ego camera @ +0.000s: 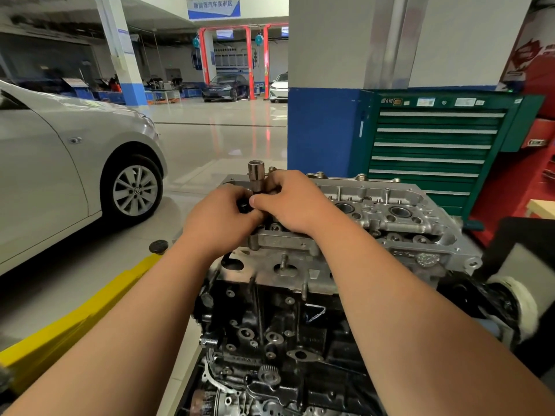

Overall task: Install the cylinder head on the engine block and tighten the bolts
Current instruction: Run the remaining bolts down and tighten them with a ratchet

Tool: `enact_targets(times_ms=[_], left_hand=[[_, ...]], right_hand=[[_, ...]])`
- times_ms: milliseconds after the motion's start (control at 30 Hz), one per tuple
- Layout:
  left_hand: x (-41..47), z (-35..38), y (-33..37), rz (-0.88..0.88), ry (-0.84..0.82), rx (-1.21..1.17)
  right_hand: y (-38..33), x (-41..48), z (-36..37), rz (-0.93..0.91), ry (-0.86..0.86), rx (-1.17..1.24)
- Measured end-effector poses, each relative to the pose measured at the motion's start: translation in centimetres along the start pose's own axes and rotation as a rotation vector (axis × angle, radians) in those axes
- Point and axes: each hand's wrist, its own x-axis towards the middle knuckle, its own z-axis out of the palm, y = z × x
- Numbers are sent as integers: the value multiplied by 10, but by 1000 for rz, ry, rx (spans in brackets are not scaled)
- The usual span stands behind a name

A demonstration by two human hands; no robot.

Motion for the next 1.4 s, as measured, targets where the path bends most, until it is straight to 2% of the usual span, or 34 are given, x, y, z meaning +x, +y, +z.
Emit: enact_targets(times_ms=[133,233,333,433,567,733,900,1100,1267,1400], left_hand=[[0,3,-1,-32,46,25],[0,0,-4,-9,3,-40],[0,-3,-2,5,-49,-88],[-2,-2,2,-20,-14,-24],[-1,-1,3,-40,18,-8],[-2,-5,-1,23,-42,-92],[-1,0,2,-23,20,37],[0,-2,-3,-7,-21,-59],[0,-2,-2,-26,-15,-21],[1,1,-2,-29,18,11]], right_hand=[[1,-1,1,-12,-1,3],[0,-3,-3,-42,-59,39],[-1,-3,-3,-41,-31,26],[-1,-1,0,-28,19,-23],[0,-2,0,-28,-20,7],[-1,-3,-3,-44,-51,18],[1,-1,1,-6,25,-34],[0,-2,-3,-44,-70,1],[2,0,-1,-6,6,-8],[2,-2,1,4,-4,3]])
